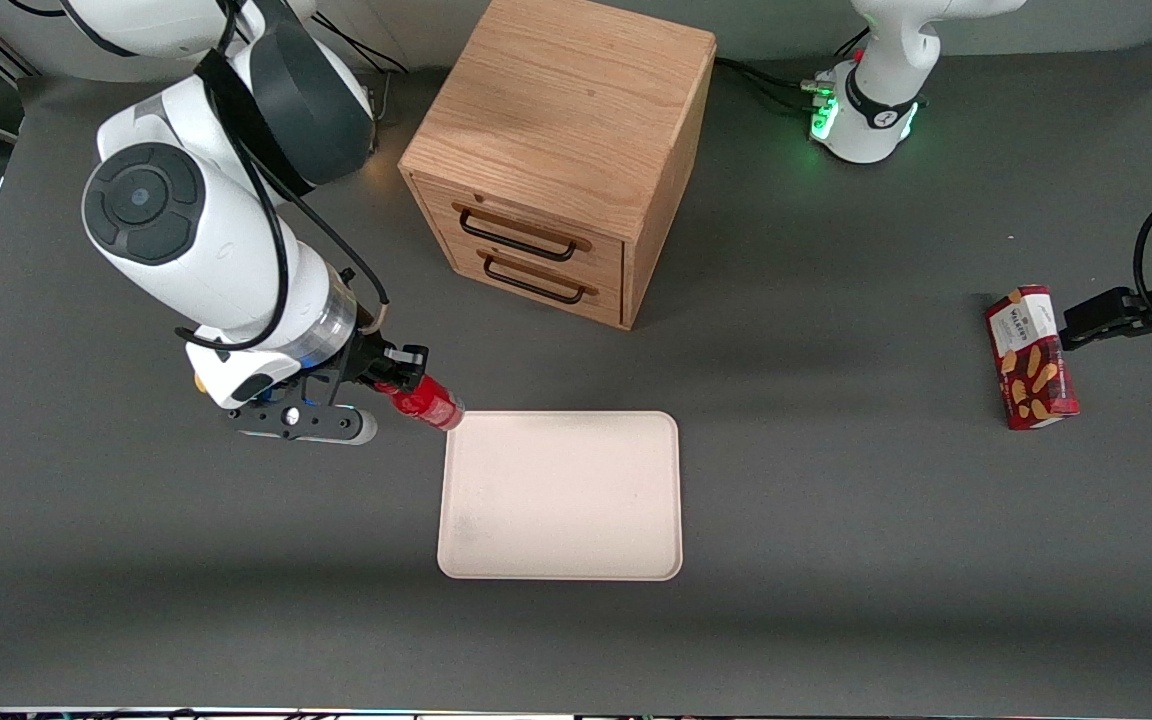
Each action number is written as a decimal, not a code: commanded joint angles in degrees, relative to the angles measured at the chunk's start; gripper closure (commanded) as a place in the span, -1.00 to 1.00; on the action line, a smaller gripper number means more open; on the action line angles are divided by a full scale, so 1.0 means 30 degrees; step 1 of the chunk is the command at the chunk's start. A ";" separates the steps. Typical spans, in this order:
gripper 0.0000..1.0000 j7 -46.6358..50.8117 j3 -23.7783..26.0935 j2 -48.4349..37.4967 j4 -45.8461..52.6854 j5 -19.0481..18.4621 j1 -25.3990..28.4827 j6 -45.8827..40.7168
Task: Place coke bottle on tray
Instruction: 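Lift the bottle and carry it toward the white tray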
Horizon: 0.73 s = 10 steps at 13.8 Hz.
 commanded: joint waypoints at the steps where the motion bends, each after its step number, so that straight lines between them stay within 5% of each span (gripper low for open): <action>1: 1.00 0.0271 -0.0050 0.1041 0.0731 0.0087 0.0031 0.0483; 10: 1.00 0.0241 -0.0050 0.3739 -0.0671 -0.2022 0.0031 0.4522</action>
